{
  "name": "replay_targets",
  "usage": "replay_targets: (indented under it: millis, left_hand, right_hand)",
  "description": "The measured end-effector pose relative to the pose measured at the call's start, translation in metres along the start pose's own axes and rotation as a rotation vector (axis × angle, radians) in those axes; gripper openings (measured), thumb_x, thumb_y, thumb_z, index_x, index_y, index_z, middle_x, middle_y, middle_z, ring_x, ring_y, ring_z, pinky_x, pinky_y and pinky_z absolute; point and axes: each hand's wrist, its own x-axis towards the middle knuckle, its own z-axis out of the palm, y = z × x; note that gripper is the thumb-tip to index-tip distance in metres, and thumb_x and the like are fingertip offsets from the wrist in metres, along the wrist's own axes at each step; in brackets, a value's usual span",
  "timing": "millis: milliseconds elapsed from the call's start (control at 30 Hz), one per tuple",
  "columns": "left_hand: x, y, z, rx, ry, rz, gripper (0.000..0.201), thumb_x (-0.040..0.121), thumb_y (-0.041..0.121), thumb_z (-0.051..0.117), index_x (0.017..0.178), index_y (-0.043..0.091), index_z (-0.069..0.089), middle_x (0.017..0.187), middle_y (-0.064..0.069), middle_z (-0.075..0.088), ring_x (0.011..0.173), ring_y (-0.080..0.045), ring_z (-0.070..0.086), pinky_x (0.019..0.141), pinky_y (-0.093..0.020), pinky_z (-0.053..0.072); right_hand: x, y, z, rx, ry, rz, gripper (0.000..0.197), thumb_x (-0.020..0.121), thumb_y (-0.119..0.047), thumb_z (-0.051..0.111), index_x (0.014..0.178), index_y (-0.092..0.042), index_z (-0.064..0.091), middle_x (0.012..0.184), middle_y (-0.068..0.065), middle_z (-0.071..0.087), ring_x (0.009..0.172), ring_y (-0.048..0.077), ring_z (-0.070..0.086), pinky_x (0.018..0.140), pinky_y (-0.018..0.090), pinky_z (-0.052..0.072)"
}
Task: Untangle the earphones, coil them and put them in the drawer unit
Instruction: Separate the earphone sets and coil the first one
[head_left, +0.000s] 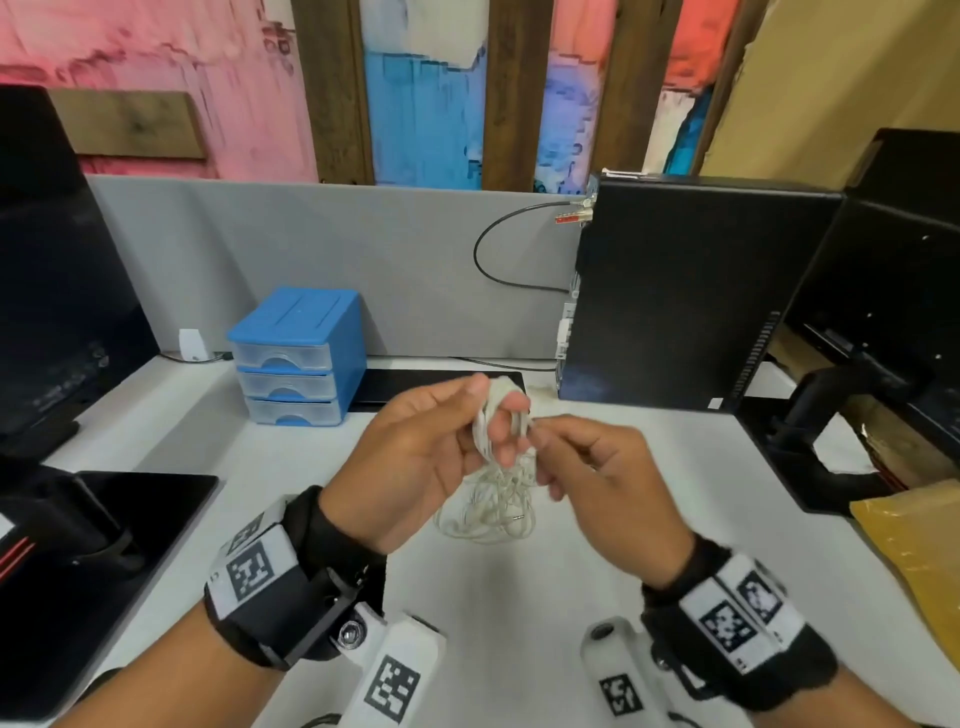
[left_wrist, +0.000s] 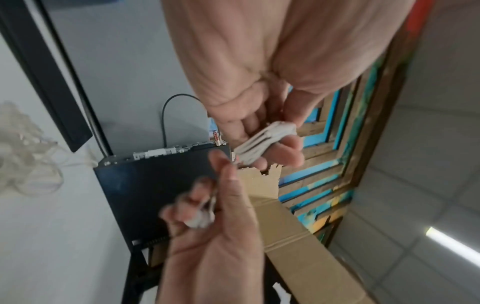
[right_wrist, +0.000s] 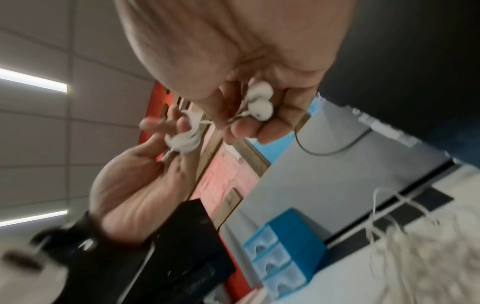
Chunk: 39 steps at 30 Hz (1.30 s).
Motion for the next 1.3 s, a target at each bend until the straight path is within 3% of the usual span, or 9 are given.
replay_targets:
  millis: [200, 433, 567, 733, 800, 867, 967, 1067, 1300]
  left_hand:
    - [0.008, -0.003, -0.011, -0.192, 0.238, 0.018, 0.032, 0.089, 0.027, 0.051, 0.105, 0.005, 0.068, 0.078, -0.003, 0.066, 0.080, -0.017, 0.068, 0.086, -0.028, 0.056]
    - [-0.002, -0.028, 0.010, -0.004, 0.320, -0.121, 0.029, 0.099, 0.028, 0.048, 0.101, 0.014, 0.074, 0.083, -0.005, 0.067, 0.075, -0.016, 0.066, 0.071, -0.031, 0.056]
    - [-0.002, -0.031, 0.011, -0.146, 0.382, -0.234, 0.031, 0.096, 0.034, 0.054, 0.101, 0.013, 0.075, 0.082, -0.004, 0.067, 0.076, -0.015, 0.068, 0.065, -0.026, 0.058]
    - [-0.001, -0.032, 0.010, -0.088, 0.595, -0.287, 0.039, 0.091, 0.048, 0.059, 0.076, 0.013, 0.068, 0.060, 0.005, 0.052, 0.044, -0.007, 0.049, 0.047, -0.021, 0.047]
    - [0.000, -0.033, 0.008, -0.065, 0.647, -0.253, 0.045, 0.091, 0.049, 0.059, 0.062, 0.015, 0.062, 0.054, 0.004, 0.046, 0.042, -0.009, 0.043, 0.048, -0.022, 0.045]
    - [0.001, -0.032, 0.006, -0.096, 0.667, -0.219, 0.054, 0.092, 0.049, 0.058, 0.047, 0.018, 0.057, 0.051, 0.002, 0.040, 0.046, -0.013, 0.037, 0.061, -0.030, 0.042]
    - [0.000, -0.031, 0.009, -0.072, 0.586, -0.185, 0.057, 0.093, 0.049, 0.054, 0.047, 0.016, 0.050, 0.050, 0.001, 0.030, 0.043, -0.011, 0.028, 0.055, -0.027, 0.030]
    - [-0.004, -0.032, 0.019, -0.028, 0.513, -0.166, 0.055, 0.095, 0.048, 0.049, 0.055, 0.010, 0.045, 0.038, 0.004, 0.035, 0.032, -0.007, 0.040, 0.058, -0.025, 0.035]
    - [-0.005, -0.037, 0.013, 0.094, 0.497, -0.150, 0.058, 0.087, 0.059, 0.051, 0.051, 0.016, 0.035, 0.051, -0.003, 0.025, 0.042, -0.011, 0.024, 0.050, -0.025, 0.025]
  right_hand:
    - [-0.023, 0.005, 0.039, 0.135, 0.025, 0.133, 0.022, 0.097, -0.009, 0.057, 0.110, -0.024, 0.066, 0.081, 0.003, 0.073, 0.065, 0.018, 0.068, 0.063, 0.023, 0.052]
    - [-0.033, -0.012, 0.044, 0.055, -0.013, 0.037, 0.008, 0.088, -0.022, 0.065, 0.093, -0.026, 0.059, 0.087, -0.004, 0.069, 0.080, 0.020, 0.068, 0.068, 0.046, 0.058]
    - [-0.033, -0.020, 0.035, -0.041, -0.178, 0.009, 0.028, 0.090, -0.025, 0.054, 0.117, -0.028, 0.061, 0.099, -0.012, 0.067, 0.097, 0.013, 0.064, 0.077, 0.035, 0.057]
    - [-0.038, -0.018, 0.037, -0.304, -0.353, -0.092, 0.043, 0.097, -0.028, 0.046, 0.139, -0.024, 0.049, 0.117, -0.009, 0.066, 0.106, 0.011, 0.062, 0.086, 0.030, 0.053]
    - [-0.038, -0.024, 0.037, -0.275, -0.335, -0.104, 0.038, 0.096, -0.028, 0.049, 0.133, -0.026, 0.056, 0.110, -0.011, 0.069, 0.101, 0.010, 0.064, 0.083, 0.025, 0.054]
    - [-0.036, -0.028, 0.031, -0.178, -0.149, -0.121, 0.024, 0.092, -0.025, 0.058, 0.113, -0.027, 0.069, 0.093, -0.014, 0.073, 0.086, 0.009, 0.067, 0.068, 0.019, 0.053]
    - [-0.028, -0.023, 0.024, -0.144, 0.078, -0.086, 0.013, 0.087, -0.025, 0.069, 0.098, -0.030, 0.072, 0.081, -0.012, 0.069, 0.077, 0.013, 0.065, 0.060, 0.016, 0.046]
    - [-0.021, -0.013, 0.022, -0.091, -0.020, 0.059, 0.012, 0.089, -0.026, 0.070, 0.098, -0.032, 0.075, 0.087, -0.008, 0.068, 0.077, 0.012, 0.062, 0.063, 0.017, 0.044]
    - [-0.016, -0.006, 0.021, -0.015, -0.031, 0.101, 0.012, 0.090, -0.019, 0.069, 0.086, -0.023, 0.080, 0.079, -0.005, 0.075, 0.065, 0.008, 0.057, 0.070, 0.025, 0.051]
